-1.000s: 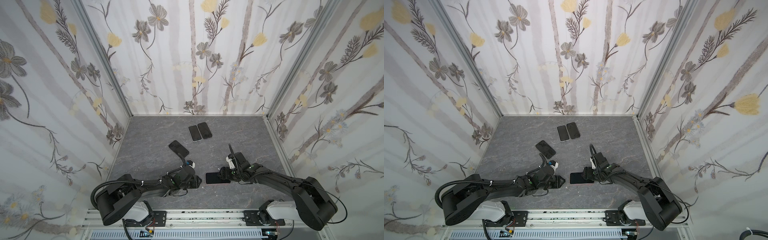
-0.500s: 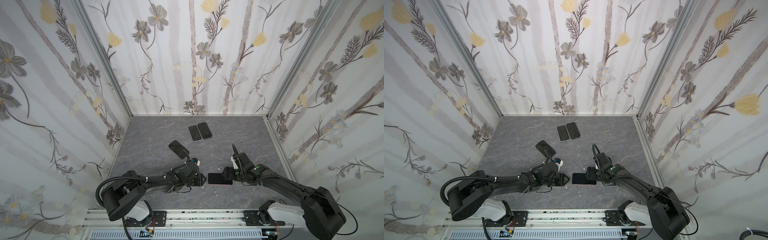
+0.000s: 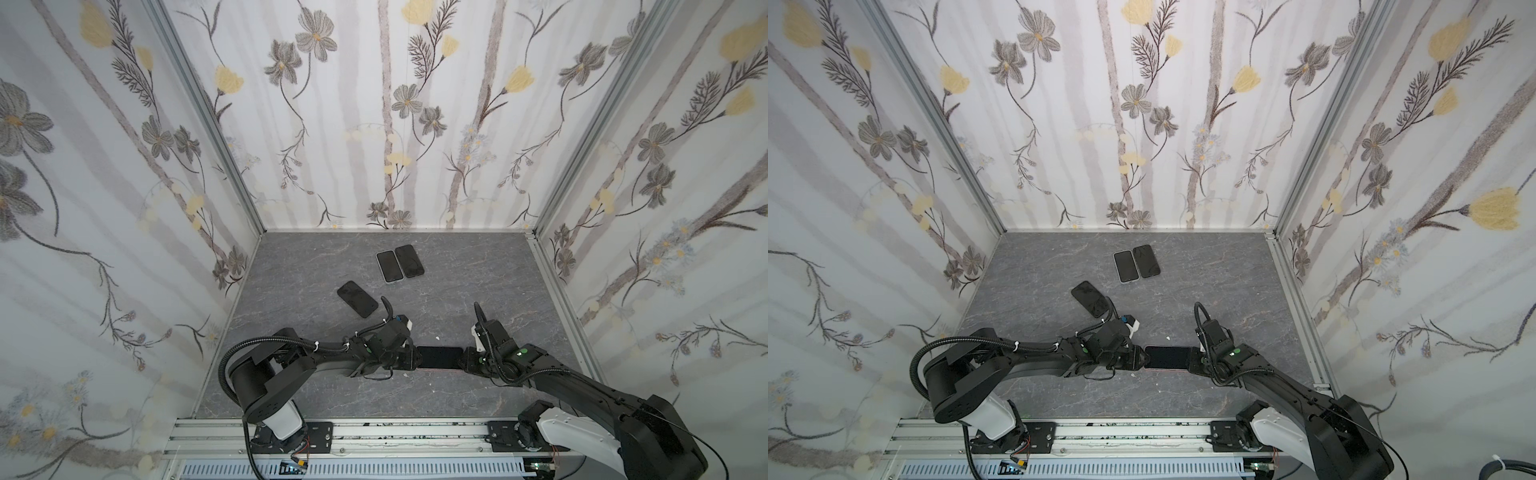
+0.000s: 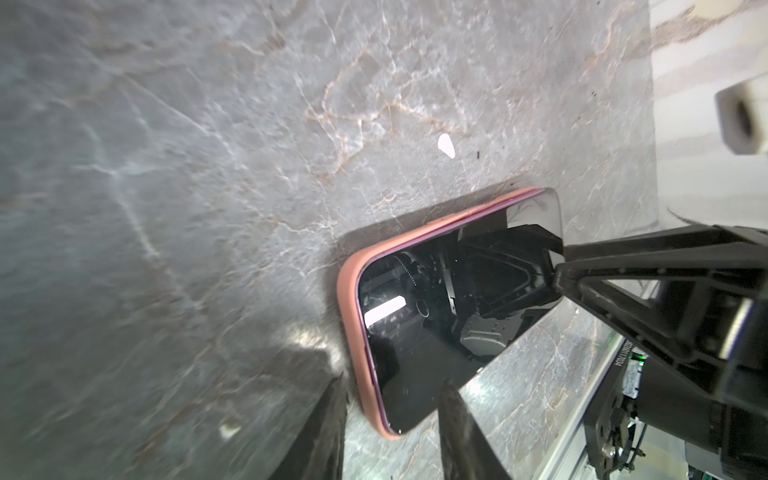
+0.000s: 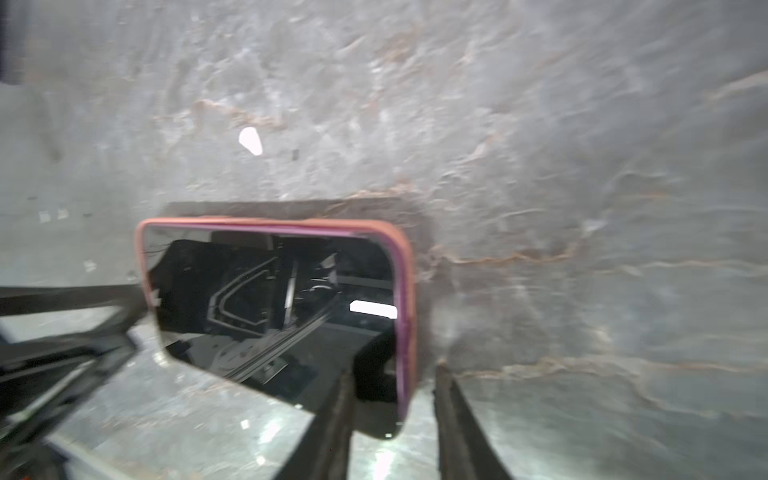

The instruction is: Put the phone into the phone case

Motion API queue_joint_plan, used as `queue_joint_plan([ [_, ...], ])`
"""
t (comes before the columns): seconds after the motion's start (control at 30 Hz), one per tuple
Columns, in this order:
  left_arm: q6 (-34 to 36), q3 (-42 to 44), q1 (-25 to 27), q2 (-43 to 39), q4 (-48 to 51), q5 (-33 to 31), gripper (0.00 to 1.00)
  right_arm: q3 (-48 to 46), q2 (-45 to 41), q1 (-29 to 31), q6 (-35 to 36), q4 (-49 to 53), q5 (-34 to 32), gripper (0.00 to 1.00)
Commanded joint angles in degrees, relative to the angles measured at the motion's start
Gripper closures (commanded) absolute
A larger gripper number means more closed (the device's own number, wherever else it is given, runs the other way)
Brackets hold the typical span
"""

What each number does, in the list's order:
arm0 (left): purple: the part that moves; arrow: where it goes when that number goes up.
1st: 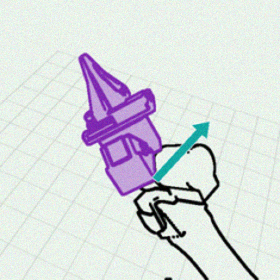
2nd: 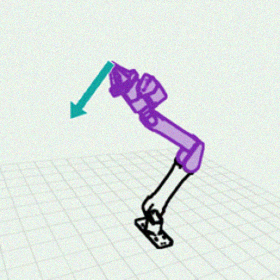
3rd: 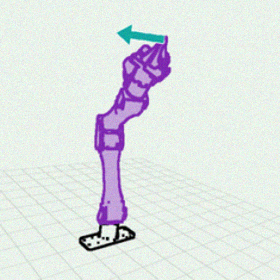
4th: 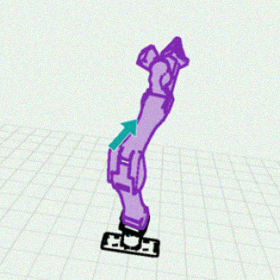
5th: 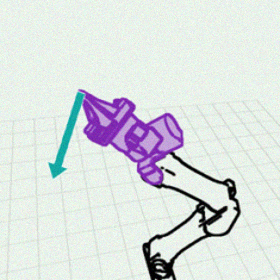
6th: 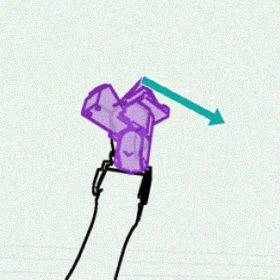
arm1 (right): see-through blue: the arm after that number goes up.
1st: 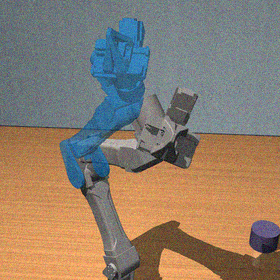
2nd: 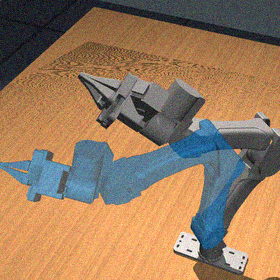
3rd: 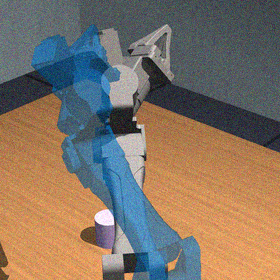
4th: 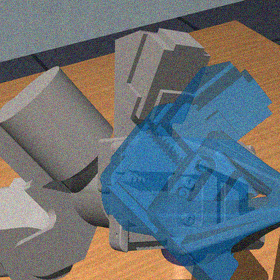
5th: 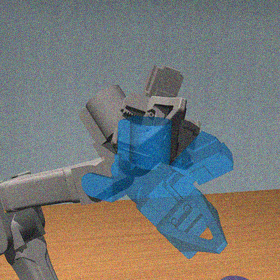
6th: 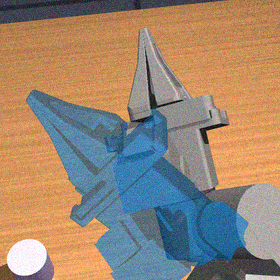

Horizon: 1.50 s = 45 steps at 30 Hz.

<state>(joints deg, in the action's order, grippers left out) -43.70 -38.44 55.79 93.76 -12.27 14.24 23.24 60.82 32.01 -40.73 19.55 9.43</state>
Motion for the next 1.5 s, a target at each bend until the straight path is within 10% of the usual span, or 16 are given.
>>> queue_joint_plan([
  [0.0,0.22,-0.72,0.85,1.36,-1.44,0.98,0.66,-0.78,0.41,0.05,-0.92,-3.57,4.24,0.80],
  [0.53,-3.38,7.57,1.91,-3.67,-2.39,-4.14,0.79,0.28,9.60,4.96,-1.93,-8.63,8.00,0.88],
  [1.1,-10.06,25.69,-1.77,-36.27,10.04,-16.39,0.77,13.85,19.02,16.31,-1.01,-5.94,3.71,0.77],
  [1.47,-6.77,23.82,-3.73,-39.20,12.09,-12.47,0.70,15.20,19.83,16.01,1.13,-1.37,3.08,0.80],
])
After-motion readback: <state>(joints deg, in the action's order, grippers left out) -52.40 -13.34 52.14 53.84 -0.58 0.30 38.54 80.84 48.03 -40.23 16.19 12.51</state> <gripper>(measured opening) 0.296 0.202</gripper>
